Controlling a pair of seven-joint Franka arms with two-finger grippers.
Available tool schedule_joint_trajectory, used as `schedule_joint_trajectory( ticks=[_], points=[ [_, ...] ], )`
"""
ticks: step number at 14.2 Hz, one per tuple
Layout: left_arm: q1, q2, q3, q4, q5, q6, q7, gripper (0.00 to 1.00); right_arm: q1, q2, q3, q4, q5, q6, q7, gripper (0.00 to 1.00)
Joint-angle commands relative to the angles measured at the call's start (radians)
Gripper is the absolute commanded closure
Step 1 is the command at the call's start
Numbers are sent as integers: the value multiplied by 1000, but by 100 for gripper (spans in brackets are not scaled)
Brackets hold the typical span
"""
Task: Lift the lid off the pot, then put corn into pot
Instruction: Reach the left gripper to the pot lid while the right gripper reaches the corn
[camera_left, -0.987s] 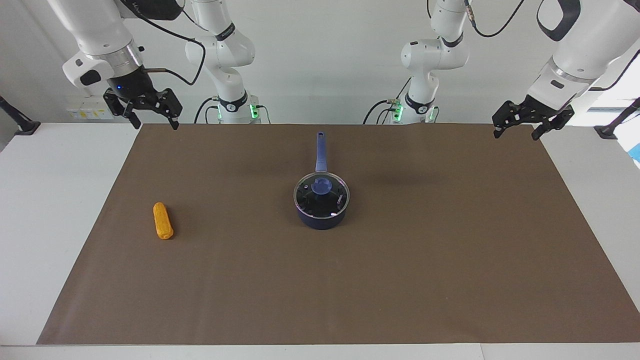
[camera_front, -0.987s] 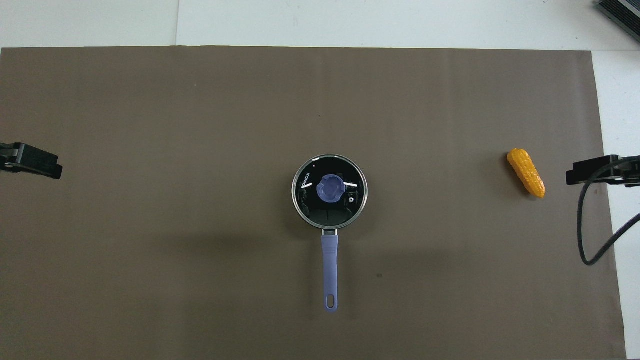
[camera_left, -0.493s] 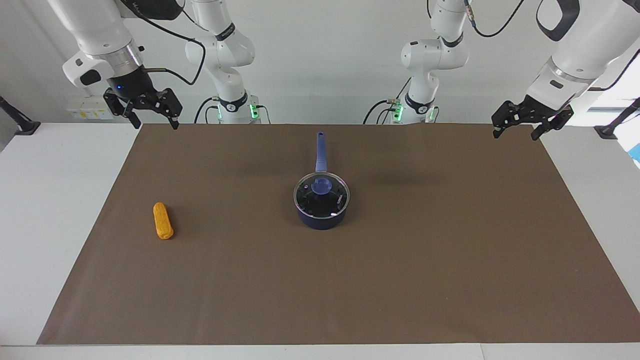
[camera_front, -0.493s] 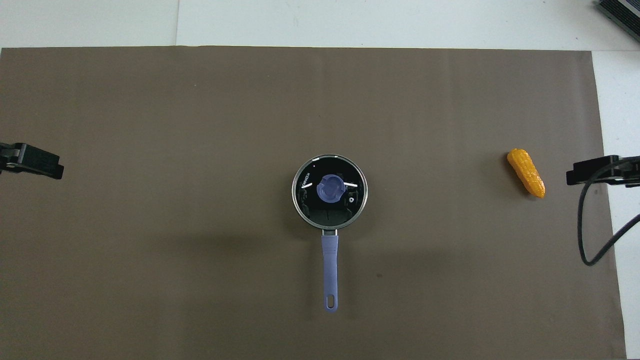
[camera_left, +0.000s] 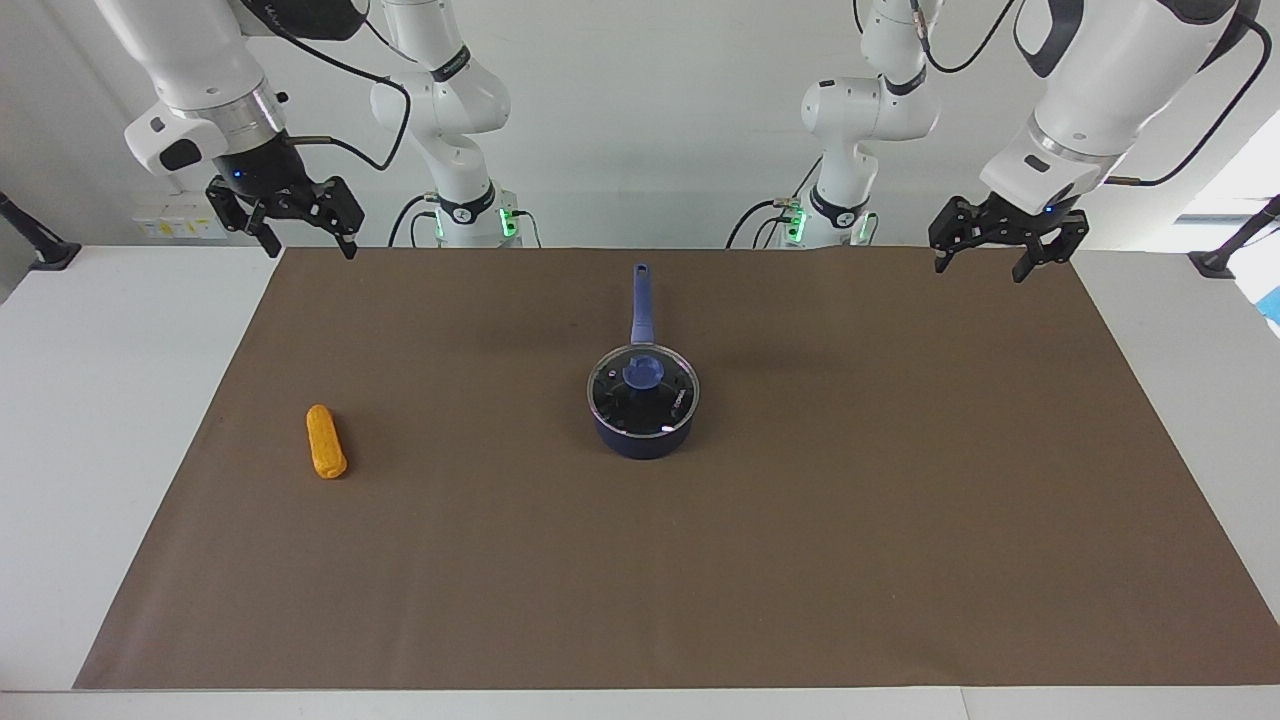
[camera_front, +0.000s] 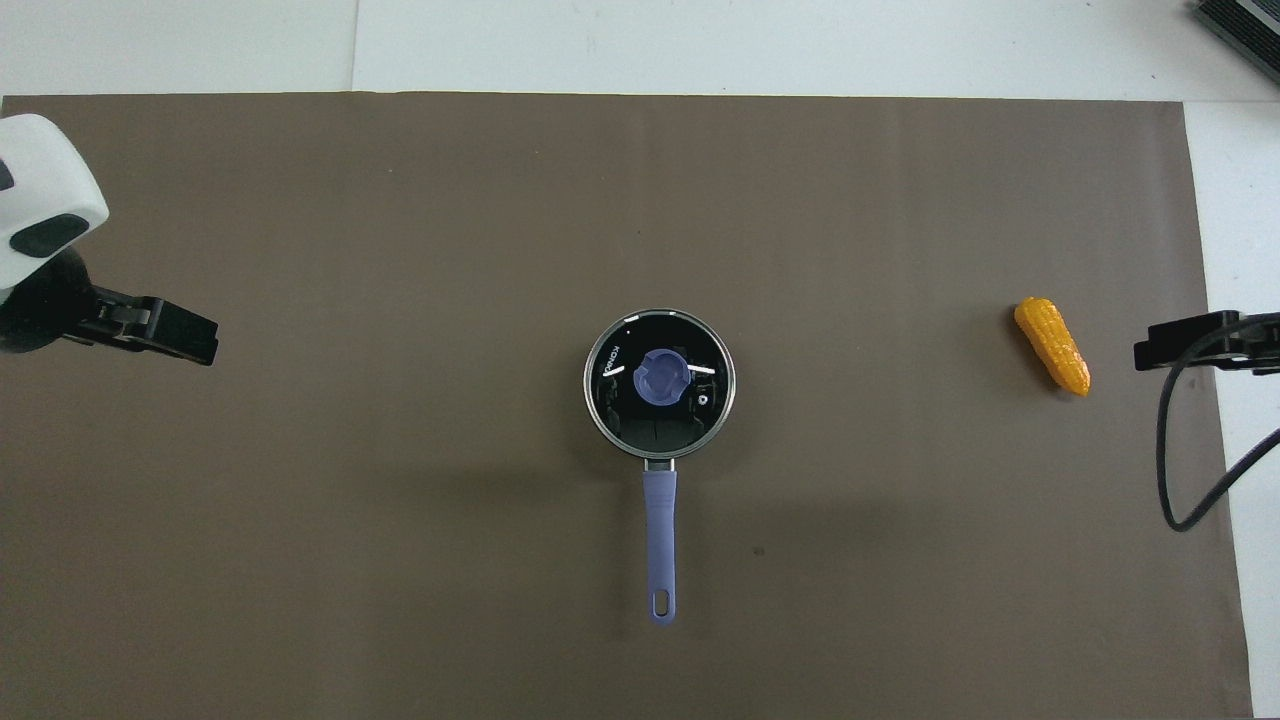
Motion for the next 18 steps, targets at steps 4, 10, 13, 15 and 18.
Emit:
schedule_joint_trajectory(
  ticks=[4, 10, 13, 15, 18],
  points=[
    [-136, -16, 10, -44, -6, 51, -203, 0, -6, -22, 6, -45, -5, 15, -31, 0],
    [-254, -5, 10, -112, -24, 184, -362, 0, -51, 74, 5, -254, 0, 317, -226, 0],
    [-310, 35, 10, -110, -30, 225, -416, 0, -117, 218, 5, -262, 2, 487, -391, 0],
    [-350, 59, 10, -101, -38, 236, -463, 0, -126, 280, 5, -262, 2, 577, -459, 0],
    [-406, 122, 10, -94, -34, 276, -533, 0, -137, 373, 3, -265, -3, 672, -554, 0]
  ],
)
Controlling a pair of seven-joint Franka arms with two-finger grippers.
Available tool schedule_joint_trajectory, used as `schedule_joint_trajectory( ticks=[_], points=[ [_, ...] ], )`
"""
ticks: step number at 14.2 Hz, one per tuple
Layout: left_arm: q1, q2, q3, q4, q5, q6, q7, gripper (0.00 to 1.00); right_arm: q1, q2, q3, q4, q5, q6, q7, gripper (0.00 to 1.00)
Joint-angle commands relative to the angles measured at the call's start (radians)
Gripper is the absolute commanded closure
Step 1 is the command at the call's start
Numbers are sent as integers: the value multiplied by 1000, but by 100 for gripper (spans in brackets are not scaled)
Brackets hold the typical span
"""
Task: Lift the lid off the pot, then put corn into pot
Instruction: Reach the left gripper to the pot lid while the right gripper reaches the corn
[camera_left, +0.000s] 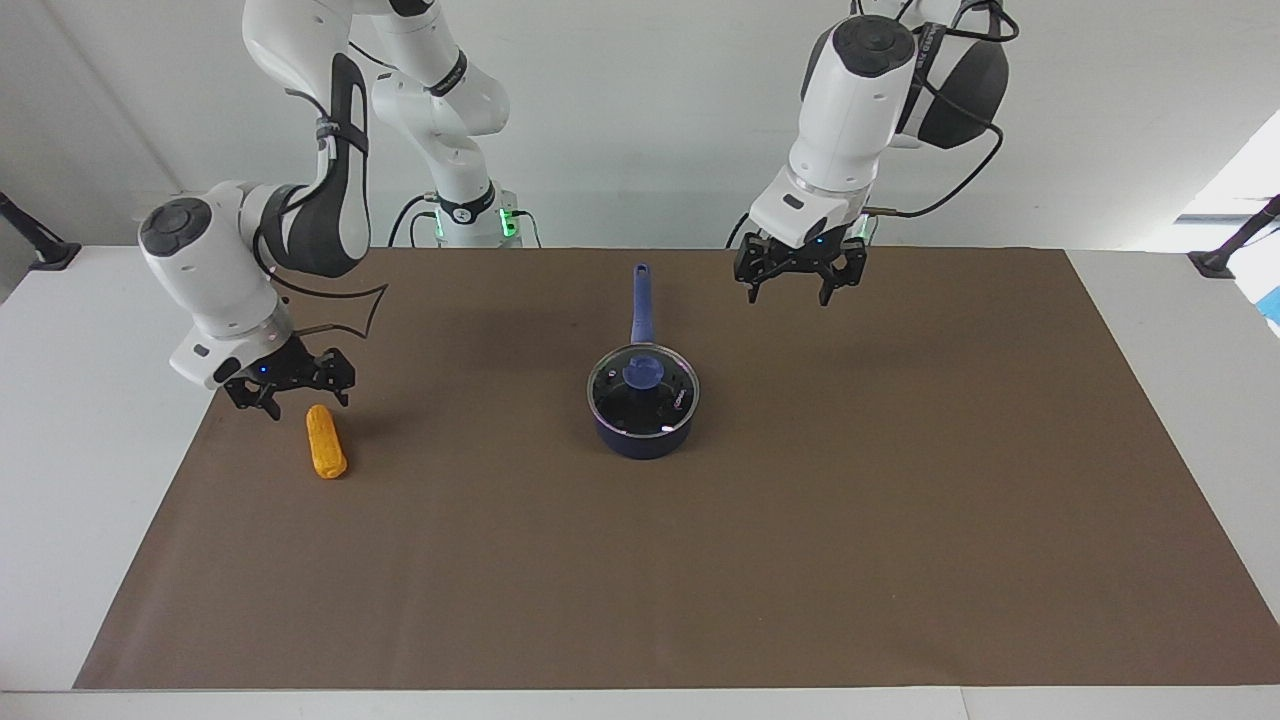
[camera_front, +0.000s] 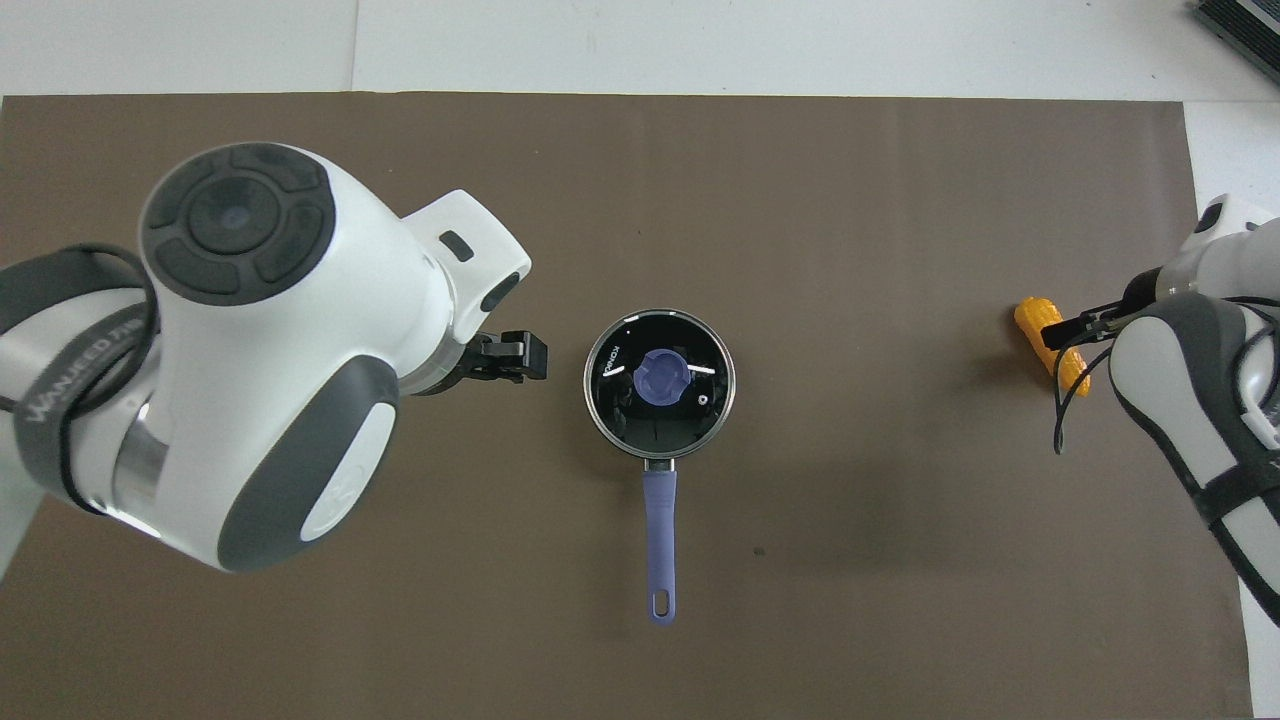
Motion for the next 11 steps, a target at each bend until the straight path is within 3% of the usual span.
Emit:
schedule_joint_trajectory(
  ticks=[1, 3, 8, 9, 10, 11],
  points=[
    [-56, 53, 20, 6, -8, 44, -38, 0, -30, 67, 8, 4, -3, 69, -116, 0],
    [-105, 104, 20, 6, -2, 110, -114, 0, -42, 114, 8, 1, -3, 120, -208, 0],
    [-170, 231, 20, 53, -2, 211, -273, 0, -39, 119, 8, -34, -1, 123, -251, 0],
    [-180, 242, 19, 58, -4, 228, -277, 0, -39, 119, 8, -34, -1, 124, -259, 8],
    [-182, 242, 19, 57, -4, 245, -285, 0, -39, 119, 8, -34, -1, 124, -260, 43],
    [-182, 243, 19, 57, -1, 254, -286, 0, -39, 119, 8, -34, -1, 124, -257, 94]
  ],
)
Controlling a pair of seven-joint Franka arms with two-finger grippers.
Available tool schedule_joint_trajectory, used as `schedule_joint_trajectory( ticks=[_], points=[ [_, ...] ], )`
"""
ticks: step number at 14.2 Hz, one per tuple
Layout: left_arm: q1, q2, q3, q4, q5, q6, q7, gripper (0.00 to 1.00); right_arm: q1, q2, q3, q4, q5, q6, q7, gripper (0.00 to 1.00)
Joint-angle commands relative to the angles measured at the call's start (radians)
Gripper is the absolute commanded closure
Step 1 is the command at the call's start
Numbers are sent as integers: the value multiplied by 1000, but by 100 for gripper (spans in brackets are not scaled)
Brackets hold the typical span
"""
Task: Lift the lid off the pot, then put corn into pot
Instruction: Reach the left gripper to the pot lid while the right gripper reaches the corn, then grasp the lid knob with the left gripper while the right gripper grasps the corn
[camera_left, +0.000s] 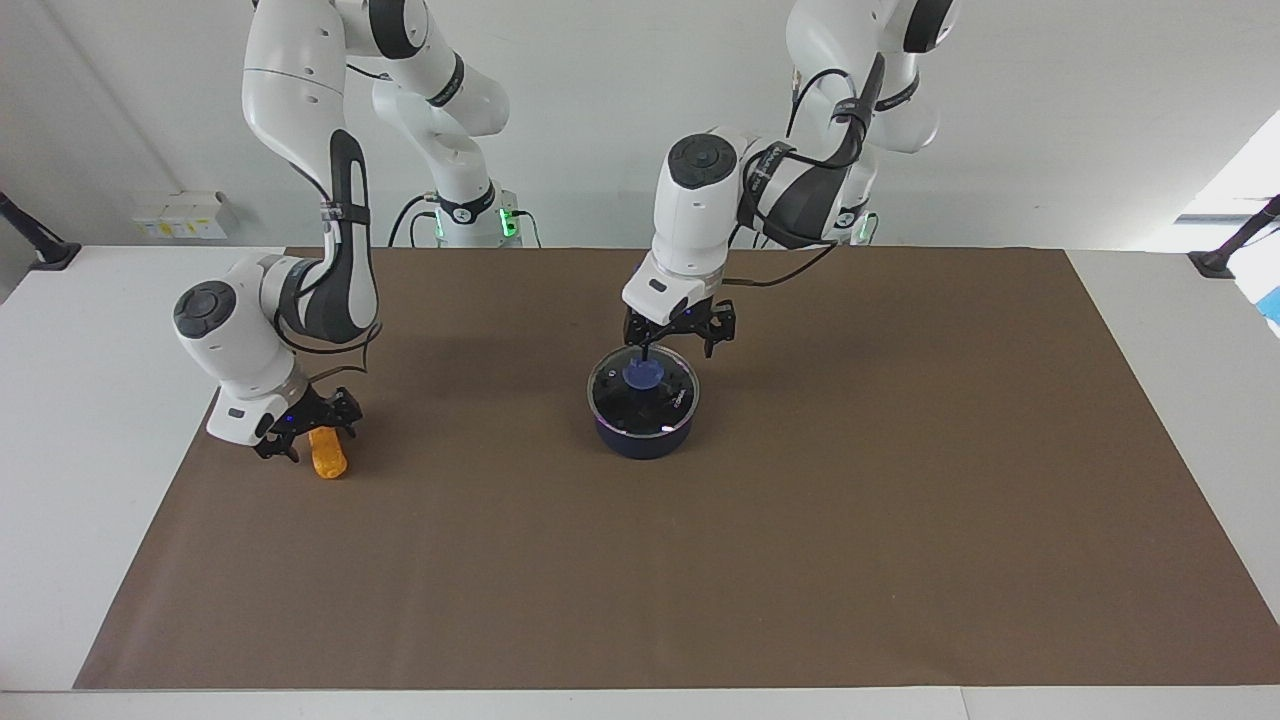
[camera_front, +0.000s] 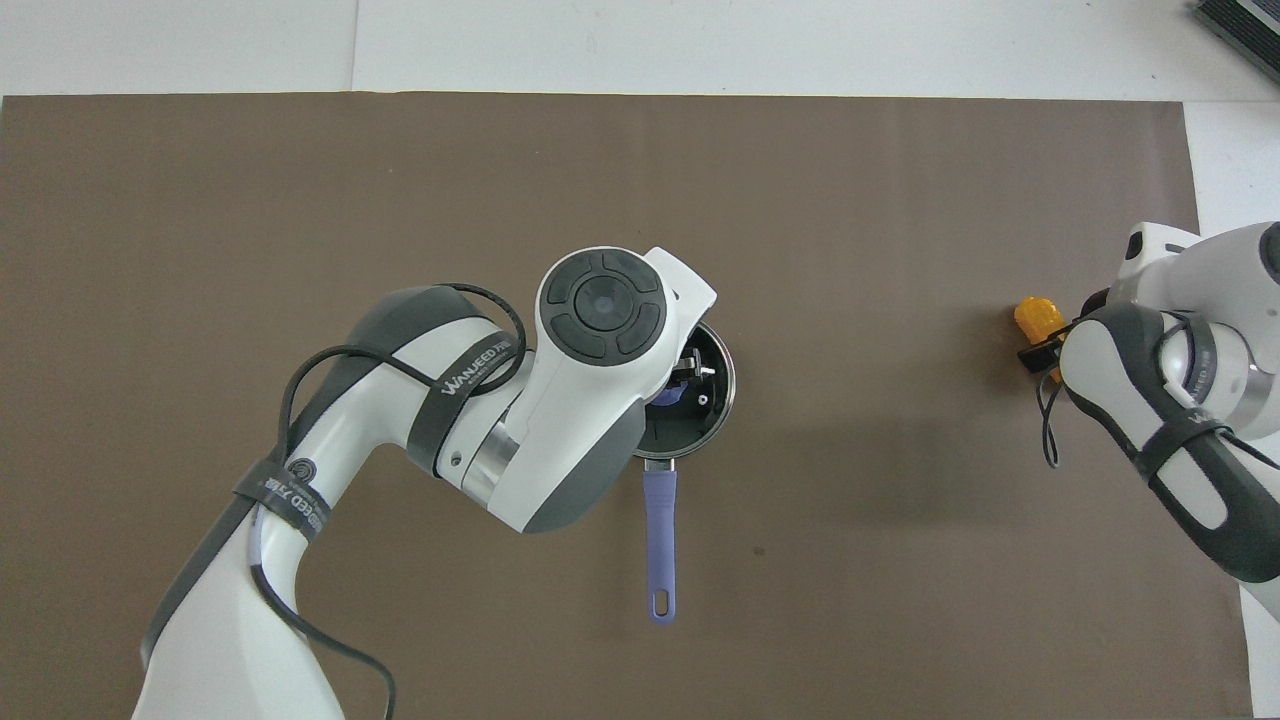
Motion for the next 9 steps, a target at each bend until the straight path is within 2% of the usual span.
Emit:
schedule_joint_trajectory(
  ticks=[1, 5, 9],
  points=[
    [-27, 28, 21, 34, 3, 15, -18, 0, -6, -13, 5, -23, -1, 24, -16, 100],
    [-70, 104, 21, 77, 33, 23, -39, 0, -4, -9, 5, -12, 0, 30, 1, 100],
    [-68, 111, 21, 94, 36, 14, -50, 0, 0, -30, 14, 27, 14, -11, 73, 100]
  ],
)
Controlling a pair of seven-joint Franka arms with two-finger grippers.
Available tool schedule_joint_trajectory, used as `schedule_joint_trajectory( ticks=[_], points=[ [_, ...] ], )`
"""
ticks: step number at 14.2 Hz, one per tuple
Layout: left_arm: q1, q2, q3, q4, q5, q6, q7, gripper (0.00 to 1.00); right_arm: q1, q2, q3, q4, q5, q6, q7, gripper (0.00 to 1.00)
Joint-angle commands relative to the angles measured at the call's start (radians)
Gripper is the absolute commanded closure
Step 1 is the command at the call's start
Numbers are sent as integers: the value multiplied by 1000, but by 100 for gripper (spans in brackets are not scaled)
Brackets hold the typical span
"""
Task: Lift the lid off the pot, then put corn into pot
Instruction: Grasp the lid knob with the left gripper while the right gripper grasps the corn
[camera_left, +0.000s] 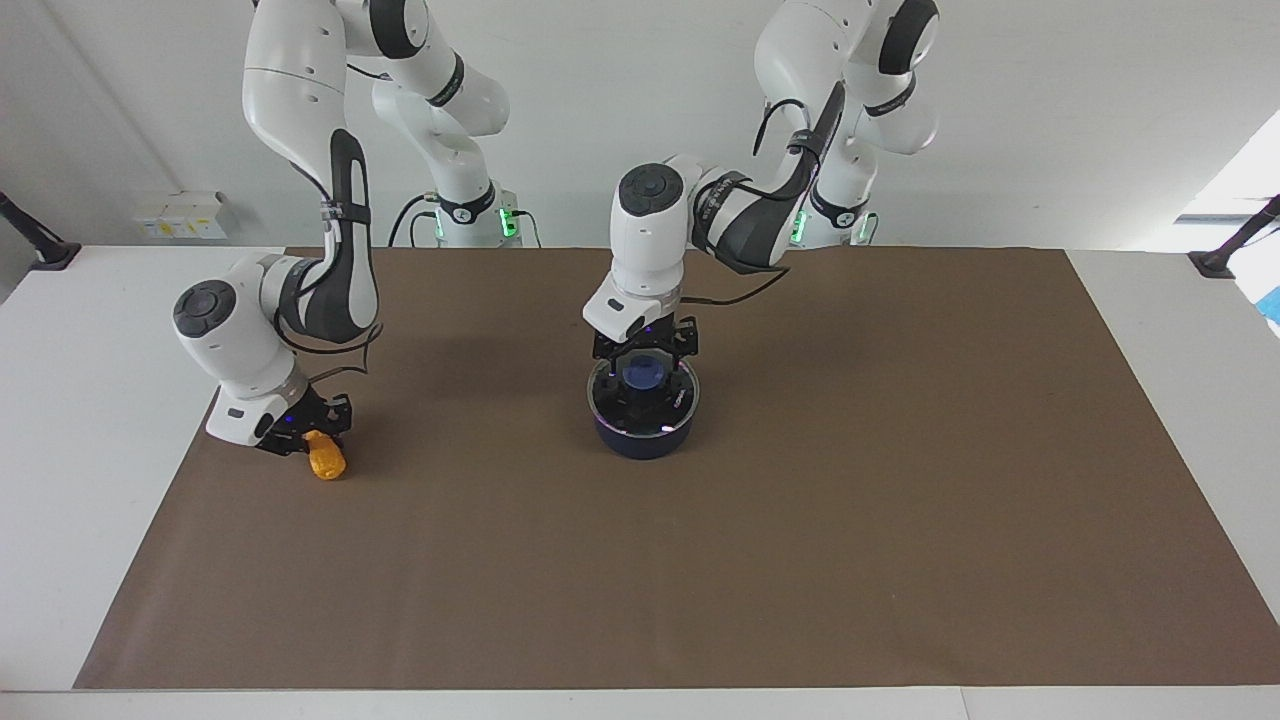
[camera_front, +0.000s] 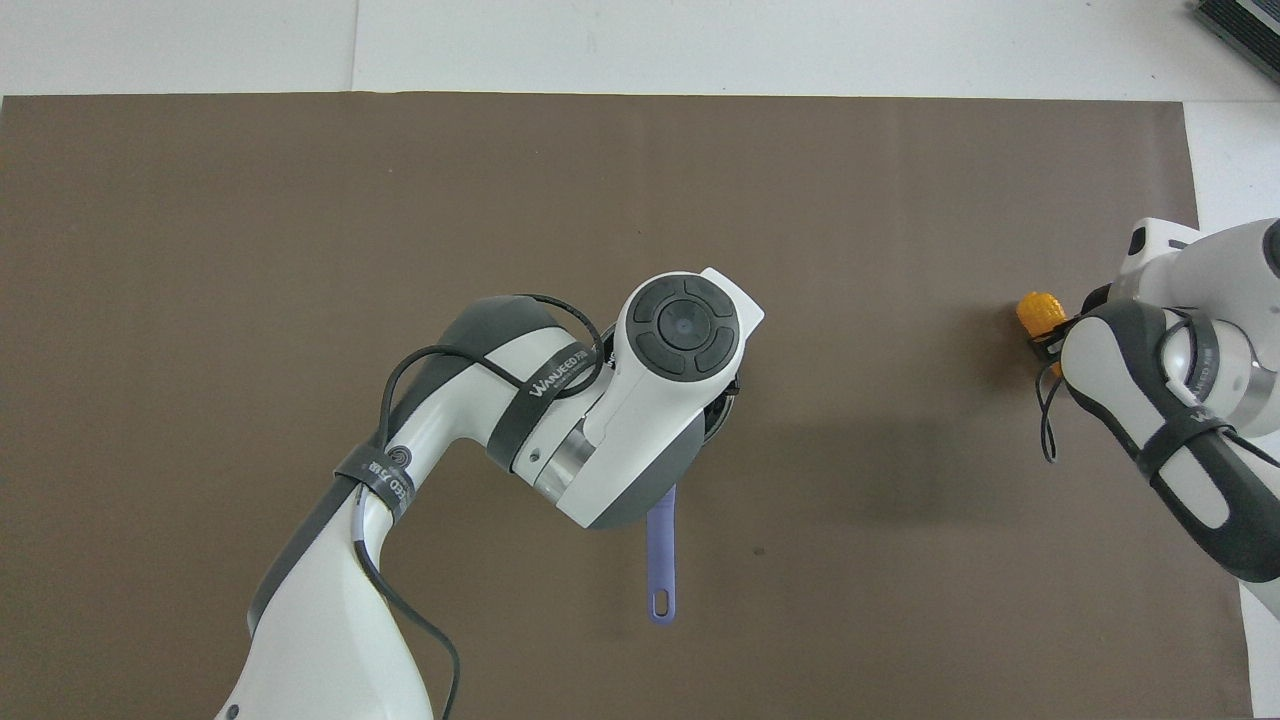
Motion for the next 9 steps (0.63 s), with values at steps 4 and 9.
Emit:
schedule_joint_trajectory(
  ticks=[4, 9],
  points=[
    [-16, 13, 18, 29, 22, 4, -20, 25, 14, -89, 19, 57, 9, -123, 114, 100],
    [-16, 11, 18, 31, 58, -8, -16, 77, 19, -115, 19, 60, 9, -140, 138, 100]
  ],
)
